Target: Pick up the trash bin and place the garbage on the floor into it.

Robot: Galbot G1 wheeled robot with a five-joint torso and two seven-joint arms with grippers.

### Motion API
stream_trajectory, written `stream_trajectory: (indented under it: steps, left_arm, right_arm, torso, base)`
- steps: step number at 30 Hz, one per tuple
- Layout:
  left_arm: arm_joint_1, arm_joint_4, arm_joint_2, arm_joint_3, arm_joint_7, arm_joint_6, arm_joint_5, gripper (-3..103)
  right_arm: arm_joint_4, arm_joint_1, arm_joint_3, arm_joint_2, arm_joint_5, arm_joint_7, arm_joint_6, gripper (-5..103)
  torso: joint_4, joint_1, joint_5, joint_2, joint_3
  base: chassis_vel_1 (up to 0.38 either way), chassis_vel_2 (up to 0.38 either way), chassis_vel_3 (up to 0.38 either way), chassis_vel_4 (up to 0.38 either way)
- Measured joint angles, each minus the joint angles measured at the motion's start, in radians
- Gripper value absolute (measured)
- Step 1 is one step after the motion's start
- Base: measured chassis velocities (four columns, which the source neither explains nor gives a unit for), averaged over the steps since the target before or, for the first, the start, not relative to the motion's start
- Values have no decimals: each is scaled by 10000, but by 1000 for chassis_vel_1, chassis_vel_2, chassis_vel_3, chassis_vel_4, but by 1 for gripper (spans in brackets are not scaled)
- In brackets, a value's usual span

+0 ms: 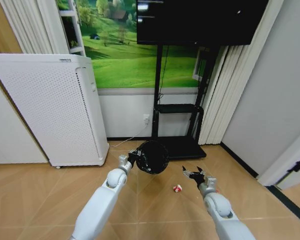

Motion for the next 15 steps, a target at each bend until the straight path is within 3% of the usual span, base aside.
stream_trajectory:
  steps: [3, 7, 15]
  left_arm:
    - [34, -30, -1, -13, 20, 0, -10, 7]
    - [64, -81, 6, -30, 26, -4, -17, 7]
    - [195, -184, 91, -74, 16, -2, -11, 7]
  right_arm:
    - [-489, 66, -125, 0, -242, -121, 378, 100]
    - [-974, 144, -213, 32, -502, -221, 726, 100]
    - [-1475, 122, -133, 158, -563, -682, 1006, 100]
  torso:
    - [-12, 1, 1, 0, 0]
    - [-8, 1, -5, -1, 2]
    - [4, 0, -6, 0, 0]
  base:
    - [-247, -256, 245, 235]
    - [-152, -162, 132, 92]
    - [65, 31, -39, -14]
